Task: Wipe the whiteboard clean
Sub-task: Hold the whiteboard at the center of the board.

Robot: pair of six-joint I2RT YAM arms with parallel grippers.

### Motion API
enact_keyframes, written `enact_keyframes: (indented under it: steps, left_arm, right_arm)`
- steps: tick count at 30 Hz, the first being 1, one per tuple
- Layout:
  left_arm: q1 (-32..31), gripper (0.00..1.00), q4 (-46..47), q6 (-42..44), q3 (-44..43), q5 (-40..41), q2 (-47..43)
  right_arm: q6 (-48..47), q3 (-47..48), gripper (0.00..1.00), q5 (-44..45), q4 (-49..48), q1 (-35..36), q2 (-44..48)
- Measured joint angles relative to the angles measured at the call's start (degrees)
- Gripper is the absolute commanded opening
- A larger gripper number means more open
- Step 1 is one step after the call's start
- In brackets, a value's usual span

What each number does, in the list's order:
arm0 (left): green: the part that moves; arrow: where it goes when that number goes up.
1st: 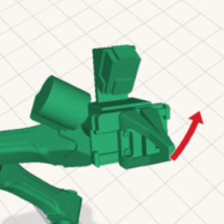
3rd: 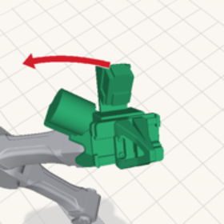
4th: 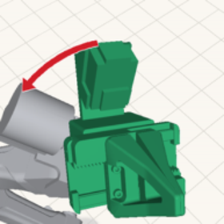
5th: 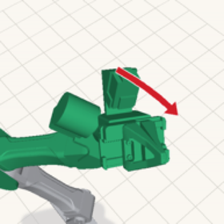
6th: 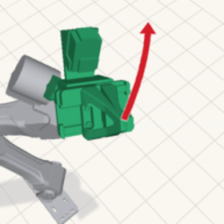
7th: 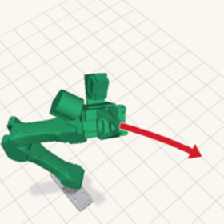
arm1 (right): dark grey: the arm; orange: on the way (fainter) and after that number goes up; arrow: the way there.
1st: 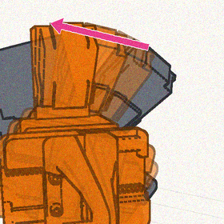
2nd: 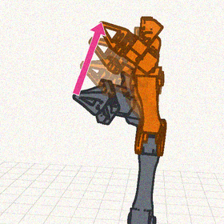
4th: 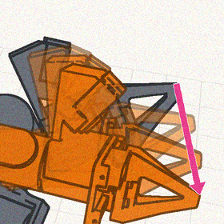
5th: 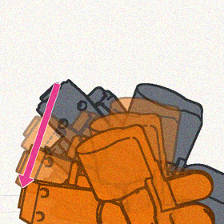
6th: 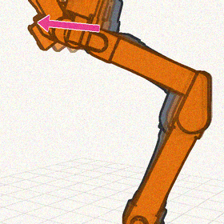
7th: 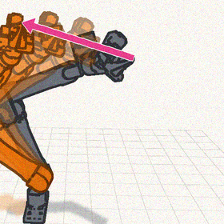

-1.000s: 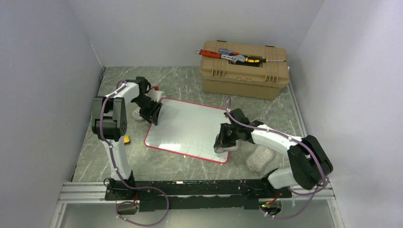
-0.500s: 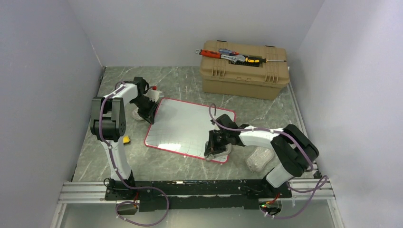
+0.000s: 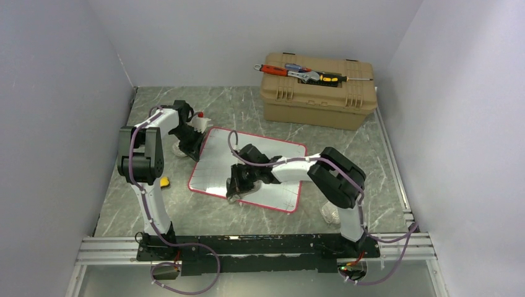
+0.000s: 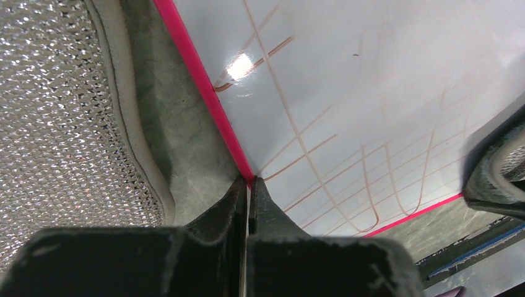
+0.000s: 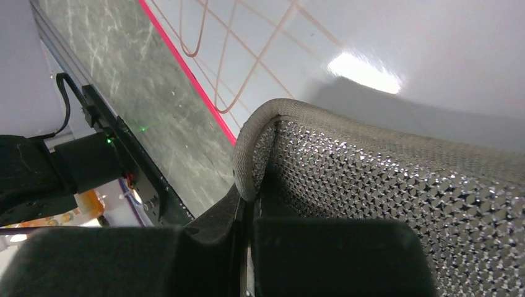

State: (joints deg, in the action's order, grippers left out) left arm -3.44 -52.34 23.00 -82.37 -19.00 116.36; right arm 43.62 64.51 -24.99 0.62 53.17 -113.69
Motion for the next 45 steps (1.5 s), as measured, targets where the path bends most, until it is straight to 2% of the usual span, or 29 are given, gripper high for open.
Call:
enact_keyframes:
  steps: [4,8,11,15,21,24,27,31,34,36,38,42,45]
  left_arm:
    - [0.0,0.03,-0.1,0.0,0.0,0.2,0.0]
    - [0.0,0.03,-0.3,0.0,-0.3,0.4,0.2]
    - [0.0,0.03,-0.5,0.0,-0.5,0.4,0.3]
    - [0.0,0.03,-0.9,0.0,-0.8,0.2,0.5]
    - [0.0,0.03,-1.4,-0.2,-1.3,0.2,1.0]
    - [0.0,0.03,-1.7,-0.2,-1.6,0.2,1.2]
    - [0.0,0.03,-1.9,-0.2,-1.9,0.2,1.4]
    - [0.0,0.03,-2.2,-0.2,-2.1,0.2,1.6]
    - [0.0,0.03,-2.3,-0.2,-2.2,0.2,1.6]
    - [0.0,0.03,-2.3,-0.2,-2.2,0.2,1.6]
    - [0.0,0.03,-2.4,-0.2,-2.3,0.2,1.7]
    - [0.0,0.03,-2.6,-0.2,-2.5,0.1,1.9]
    - [0.0,0.03,-3.0,-0.3,-2.8,0.1,2.1]
  right_arm:
    - [1.3,-9.6,0.00,2.7,-6.0,-0.8,5.7]
    - [3.0,-22.8,0.00,3.6,-8.3,-3.9,16.0]
    - [4.0,-25.1,0.00,3.4,-9.7,-4.5,17.2]
    - [4.6,-19.0,0.00,1.6,-8.5,-3.5,11.5]
    - [2.8,5.0,0.00,0.6,-4.1,1.8,-4.7]
    - [2.1,7.1,0.00,1.2,-4.1,2.5,-6.4]
    - [2.7,-2.0,0.00,2.9,-9.7,1.7,-2.0]
    - [5.0,-21.4,0.00,3.0,-13.7,-2.9,12.2]
    - [6.7,-27.3,0.00,2.7,-15.9,-4.8,15.5]
    - [7.2,-25.5,0.00,1.6,-16.0,-4.5,13.6]
    - [7.4,-19.4,0.00,0.4,-14.9,-3.1,8.7]
    - [6.2,1.9,0.00,-1.4,-10.9,1.0,-5.5]
    - [5.4,13.2,0.00,-2.0,-9.2,2.9,-13.0]
